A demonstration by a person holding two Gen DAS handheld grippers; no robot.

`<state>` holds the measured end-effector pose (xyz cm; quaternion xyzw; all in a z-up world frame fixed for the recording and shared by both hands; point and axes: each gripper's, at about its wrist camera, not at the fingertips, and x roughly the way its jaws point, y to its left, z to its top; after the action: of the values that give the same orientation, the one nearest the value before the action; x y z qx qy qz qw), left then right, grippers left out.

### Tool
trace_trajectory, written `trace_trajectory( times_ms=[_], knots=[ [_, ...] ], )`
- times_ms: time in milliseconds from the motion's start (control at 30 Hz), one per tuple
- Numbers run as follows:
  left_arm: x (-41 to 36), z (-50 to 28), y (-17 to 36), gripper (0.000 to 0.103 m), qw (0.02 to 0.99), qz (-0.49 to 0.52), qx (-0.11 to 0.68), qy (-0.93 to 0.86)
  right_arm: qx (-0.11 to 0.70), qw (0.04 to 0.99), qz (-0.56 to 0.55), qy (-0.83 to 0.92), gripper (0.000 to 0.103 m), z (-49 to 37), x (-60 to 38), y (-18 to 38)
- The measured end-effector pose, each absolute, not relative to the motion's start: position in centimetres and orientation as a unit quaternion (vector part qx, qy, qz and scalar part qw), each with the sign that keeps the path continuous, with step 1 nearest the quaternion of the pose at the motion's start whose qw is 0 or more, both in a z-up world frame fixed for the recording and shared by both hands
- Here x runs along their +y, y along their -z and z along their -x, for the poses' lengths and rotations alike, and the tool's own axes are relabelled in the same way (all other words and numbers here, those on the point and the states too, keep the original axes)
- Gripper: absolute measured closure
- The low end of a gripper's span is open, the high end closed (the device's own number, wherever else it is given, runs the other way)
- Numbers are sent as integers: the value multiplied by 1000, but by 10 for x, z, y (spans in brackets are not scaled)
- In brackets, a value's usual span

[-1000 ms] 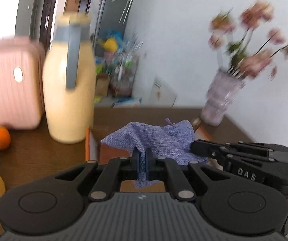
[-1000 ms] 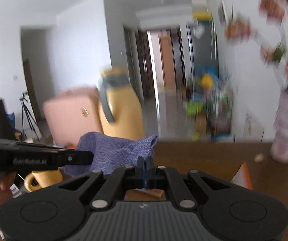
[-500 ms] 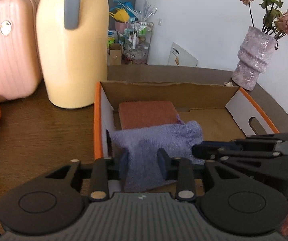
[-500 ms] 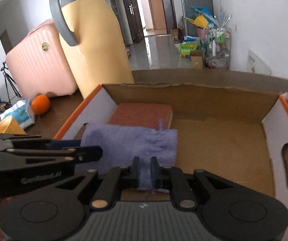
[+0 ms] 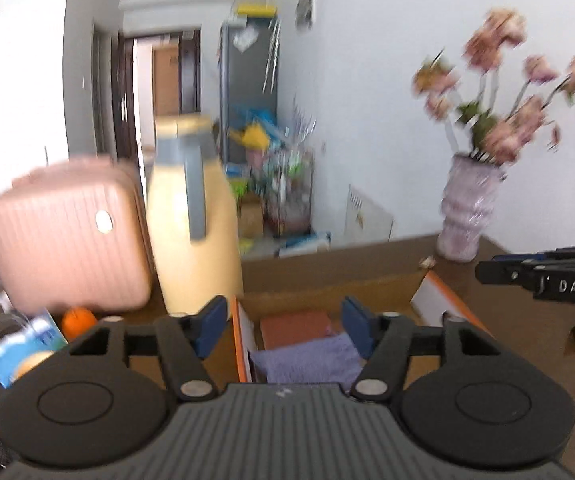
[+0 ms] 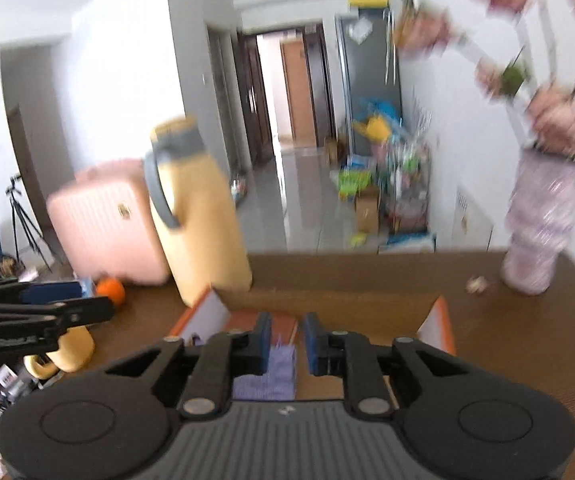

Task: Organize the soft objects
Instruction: 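Carry the lilac pouch into the box beside the sponge and release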

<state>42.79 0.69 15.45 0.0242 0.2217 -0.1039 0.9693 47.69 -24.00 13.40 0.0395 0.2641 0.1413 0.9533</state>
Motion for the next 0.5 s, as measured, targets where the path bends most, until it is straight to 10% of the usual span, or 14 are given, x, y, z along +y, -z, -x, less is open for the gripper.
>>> trace_trajectory(
  times_ms=[500],
  knots=[
    [20, -219, -155, 15, 993, -31, 68, 95, 120, 981, -1, -152, 62, -275, -292, -163]
  ],
)
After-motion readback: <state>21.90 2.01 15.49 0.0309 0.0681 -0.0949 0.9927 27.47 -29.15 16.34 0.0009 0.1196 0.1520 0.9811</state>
